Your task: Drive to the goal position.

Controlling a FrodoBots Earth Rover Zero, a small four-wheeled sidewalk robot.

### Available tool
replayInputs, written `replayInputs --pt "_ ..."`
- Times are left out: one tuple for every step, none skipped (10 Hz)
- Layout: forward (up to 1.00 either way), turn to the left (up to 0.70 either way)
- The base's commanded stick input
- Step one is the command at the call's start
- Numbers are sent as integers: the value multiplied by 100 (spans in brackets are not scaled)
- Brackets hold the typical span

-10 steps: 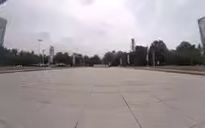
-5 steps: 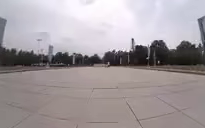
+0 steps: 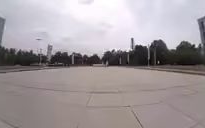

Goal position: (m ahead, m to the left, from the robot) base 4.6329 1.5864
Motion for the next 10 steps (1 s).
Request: replayInputs --pt "70 2" --pt "70 2" --pt "70 2" --pt "70 2" --pt "70 2" --pt "70 2" --pt "70 2" --pt "70 2" --pt "70 2" --pt "70 2"
